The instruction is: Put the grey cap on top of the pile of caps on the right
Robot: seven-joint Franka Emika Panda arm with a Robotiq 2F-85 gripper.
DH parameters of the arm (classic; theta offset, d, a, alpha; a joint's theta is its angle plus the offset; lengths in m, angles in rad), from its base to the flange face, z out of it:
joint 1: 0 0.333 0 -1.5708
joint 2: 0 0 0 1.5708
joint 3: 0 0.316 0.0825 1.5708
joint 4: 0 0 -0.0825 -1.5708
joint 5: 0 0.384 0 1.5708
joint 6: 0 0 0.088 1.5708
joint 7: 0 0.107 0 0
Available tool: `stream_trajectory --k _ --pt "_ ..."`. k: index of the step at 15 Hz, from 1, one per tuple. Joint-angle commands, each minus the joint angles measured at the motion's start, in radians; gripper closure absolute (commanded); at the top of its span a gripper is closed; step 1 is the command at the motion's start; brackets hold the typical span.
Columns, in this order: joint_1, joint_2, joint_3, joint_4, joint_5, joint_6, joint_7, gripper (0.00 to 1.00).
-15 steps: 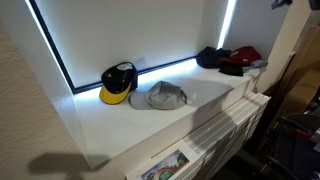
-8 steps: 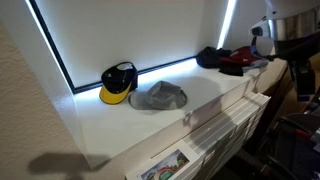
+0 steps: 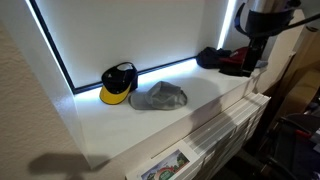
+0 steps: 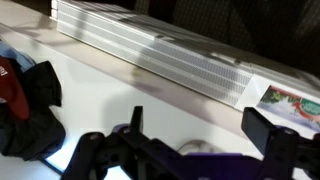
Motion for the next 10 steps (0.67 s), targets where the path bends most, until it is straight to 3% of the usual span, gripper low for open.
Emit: stream_trajectory --k 1,7,8,10 --pt "-0.067 -0.039 0.0 0.013 0.003 0.082 0.092 0.0" --pt "-0.08 -0.048 0.012 0.027 0.017 0.055 0.095 0.0" --pt "-0.11 -0.039 0.045 0.024 0.011 0.115 0.222 0.0" --pt "-0.111 0.038 0.056 0.048 0.061 0.192 0.331 0.0"
